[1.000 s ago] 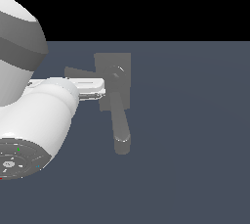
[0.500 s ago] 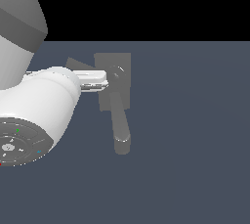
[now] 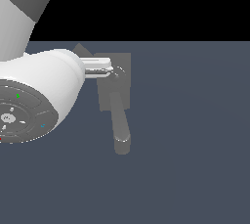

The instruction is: Turn on the faucet by rotating a designated handle.

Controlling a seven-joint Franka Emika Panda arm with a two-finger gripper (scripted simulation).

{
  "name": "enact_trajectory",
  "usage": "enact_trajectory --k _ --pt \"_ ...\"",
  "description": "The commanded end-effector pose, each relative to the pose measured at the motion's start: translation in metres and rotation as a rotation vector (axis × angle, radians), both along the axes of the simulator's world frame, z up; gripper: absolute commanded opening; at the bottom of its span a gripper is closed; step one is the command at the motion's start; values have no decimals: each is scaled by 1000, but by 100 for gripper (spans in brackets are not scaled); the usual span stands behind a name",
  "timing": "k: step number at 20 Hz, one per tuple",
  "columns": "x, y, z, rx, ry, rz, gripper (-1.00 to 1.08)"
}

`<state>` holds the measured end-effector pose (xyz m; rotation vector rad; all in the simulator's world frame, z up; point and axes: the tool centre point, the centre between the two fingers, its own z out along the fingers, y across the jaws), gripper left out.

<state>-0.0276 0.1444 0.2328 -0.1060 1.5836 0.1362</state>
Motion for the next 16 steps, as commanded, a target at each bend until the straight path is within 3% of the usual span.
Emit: enact_trajectory --k 1,3,16 --pt "2 -4 16 3 -14 -2 -100" --pt "1 -3 5 0 1 -1 -100" --pt "7 -39 41 2 -9 -2 -100"
